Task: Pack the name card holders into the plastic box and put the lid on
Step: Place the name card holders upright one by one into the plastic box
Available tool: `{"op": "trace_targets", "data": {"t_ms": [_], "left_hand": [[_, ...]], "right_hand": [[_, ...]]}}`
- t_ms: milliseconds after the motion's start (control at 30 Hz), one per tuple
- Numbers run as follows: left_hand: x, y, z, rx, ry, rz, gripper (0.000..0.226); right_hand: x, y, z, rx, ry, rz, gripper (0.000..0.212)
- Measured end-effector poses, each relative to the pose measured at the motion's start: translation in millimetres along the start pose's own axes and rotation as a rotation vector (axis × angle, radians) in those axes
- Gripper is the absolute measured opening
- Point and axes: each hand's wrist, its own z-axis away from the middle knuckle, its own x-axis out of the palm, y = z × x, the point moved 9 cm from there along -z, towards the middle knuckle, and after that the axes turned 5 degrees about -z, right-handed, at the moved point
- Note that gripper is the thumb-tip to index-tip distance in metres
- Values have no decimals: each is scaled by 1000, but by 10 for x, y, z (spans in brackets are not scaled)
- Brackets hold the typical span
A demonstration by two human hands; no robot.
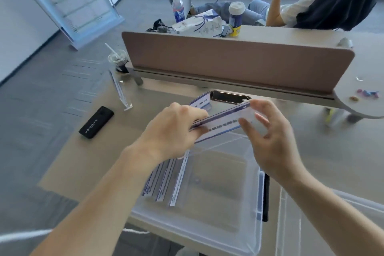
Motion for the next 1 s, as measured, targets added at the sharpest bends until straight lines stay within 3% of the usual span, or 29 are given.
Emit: {"op": "trace_targets", "data": {"t_ms": [133, 300, 633, 1000], "left_hand": [[350, -360, 315, -190, -2, 178, 19], [1015, -674, 614, -370, -76, 302, 20], [2128, -964, 805, -503, -318, 358, 32], [2445, -1162, 793, -563, -337, 355, 40]], "right_hand": [[515, 599, 427, 432, 62, -100, 70], [1229, 1254, 969, 767, -16, -330, 73], [1638, 2182, 1126, 975, -96, -205, 75], [1889, 2616, 1125, 1093, -101, -112, 68]]}}
